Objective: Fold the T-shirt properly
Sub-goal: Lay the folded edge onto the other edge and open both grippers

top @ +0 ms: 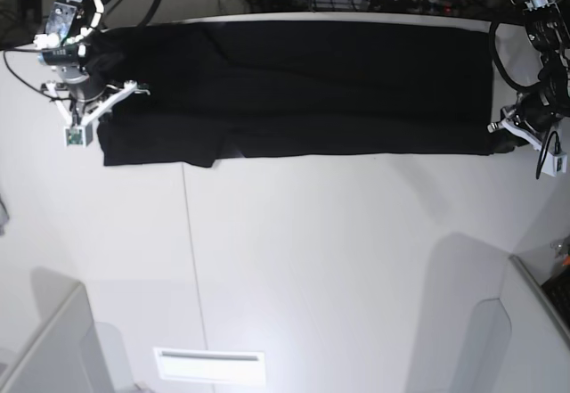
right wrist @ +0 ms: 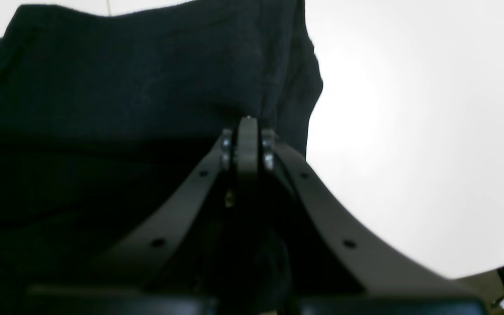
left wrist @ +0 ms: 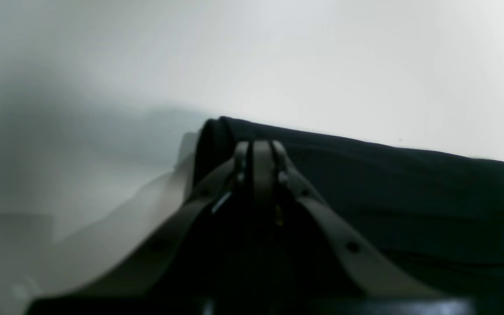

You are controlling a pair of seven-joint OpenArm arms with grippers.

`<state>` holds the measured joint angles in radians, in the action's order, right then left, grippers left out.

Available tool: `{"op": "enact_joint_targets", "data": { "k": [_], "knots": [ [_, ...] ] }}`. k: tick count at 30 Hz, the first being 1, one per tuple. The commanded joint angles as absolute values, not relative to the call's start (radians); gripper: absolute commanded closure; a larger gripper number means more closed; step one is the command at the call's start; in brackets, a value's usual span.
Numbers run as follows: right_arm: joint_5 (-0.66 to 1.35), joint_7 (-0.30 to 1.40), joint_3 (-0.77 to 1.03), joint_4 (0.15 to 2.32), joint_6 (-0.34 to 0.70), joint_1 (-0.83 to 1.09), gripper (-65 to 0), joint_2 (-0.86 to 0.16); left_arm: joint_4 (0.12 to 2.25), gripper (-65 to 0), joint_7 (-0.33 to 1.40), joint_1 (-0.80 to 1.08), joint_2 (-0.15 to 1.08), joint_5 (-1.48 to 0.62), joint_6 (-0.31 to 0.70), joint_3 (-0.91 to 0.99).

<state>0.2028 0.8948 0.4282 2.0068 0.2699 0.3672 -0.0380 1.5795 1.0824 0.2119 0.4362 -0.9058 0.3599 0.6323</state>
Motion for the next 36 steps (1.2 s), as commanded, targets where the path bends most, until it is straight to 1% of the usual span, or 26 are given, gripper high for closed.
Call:
{"op": "enact_joint_targets", "data": {
  "k": [1,5,11,14,23,36],
  "knots": [
    [0.208,0.874,0.435,2.028,0.271,0.363,0.0,-0.044,1.595,0.0,1.066,0.214,0.461,-0.917,0.364,0.639],
    [0.213,0.874,0.435,2.031,0.271,0.375,0.0,-0.044,1.592,0.0,1.066,0.226,0.469,-0.917,0.364,0.639],
    [0.341,0.881,0.447,2.034,0.269,0.407,0.0,-0.054,1.598,0.0,1.064,0.242,0.469,-0.917,0.364,0.639],
    [0.341,0.883,0.478,2.034,0.269,0.420,0.0,-0.050,1.596,0.0,1.064,0.242,0.469,-0.917,0.364,0.639],
    [0.343,0.877,0.479,2.034,0.271,0.470,0.0,-0.050,1.598,0.0,1.066,0.243,0.479,-0.917,0.361,0.639],
    [0.343,0.900,0.479,2.034,0.271,0.503,0.0,-0.053,1.598,0.0,1.061,0.326,0.496,-0.917,0.361,0.639]
  ]
}}
